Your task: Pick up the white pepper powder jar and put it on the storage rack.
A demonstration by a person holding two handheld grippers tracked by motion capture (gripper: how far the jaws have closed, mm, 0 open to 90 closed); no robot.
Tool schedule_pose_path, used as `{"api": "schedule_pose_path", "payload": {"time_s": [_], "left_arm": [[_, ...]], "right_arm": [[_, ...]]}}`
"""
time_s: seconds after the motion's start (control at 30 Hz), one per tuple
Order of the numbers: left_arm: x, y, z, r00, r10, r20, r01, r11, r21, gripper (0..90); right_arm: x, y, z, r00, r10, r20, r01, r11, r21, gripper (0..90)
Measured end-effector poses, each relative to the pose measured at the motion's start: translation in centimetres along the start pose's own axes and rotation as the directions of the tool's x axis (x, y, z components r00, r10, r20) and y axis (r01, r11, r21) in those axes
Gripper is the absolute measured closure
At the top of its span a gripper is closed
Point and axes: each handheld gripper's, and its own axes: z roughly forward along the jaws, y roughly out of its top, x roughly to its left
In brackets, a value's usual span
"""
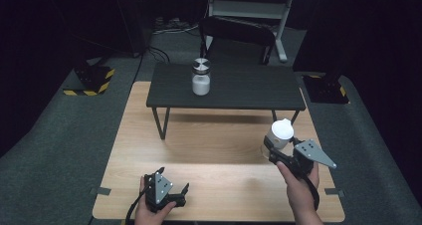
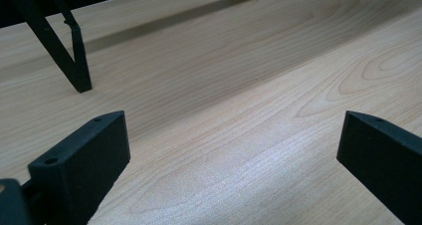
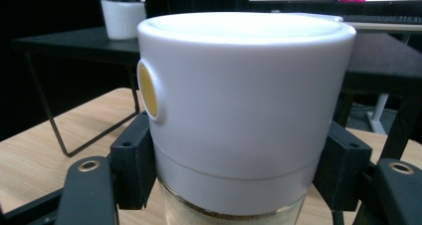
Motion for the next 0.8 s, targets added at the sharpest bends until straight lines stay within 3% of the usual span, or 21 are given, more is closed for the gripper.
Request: {"api": "schedule_pose_path", "payload": {"time_s": [0.53,0.8], "left_arm": [[0.2,0.0,0.0,1.0000,-0.003,0.007,0.003,1.0000,-0.001,0.8],[0.2,-0.1,-0.1,1.0000,-0.003,0.008,0.003,1.0000,-0.004,0.7]], "right_arm": [[0.1,4.3,1.6,1.0000,-0.004,0.006,0.004,1.000,-0.031,30.6],[0.4,6.7,3.2,0.9997,-0.021,0.011,0.022,0.998,-0.051,30.6]]}}
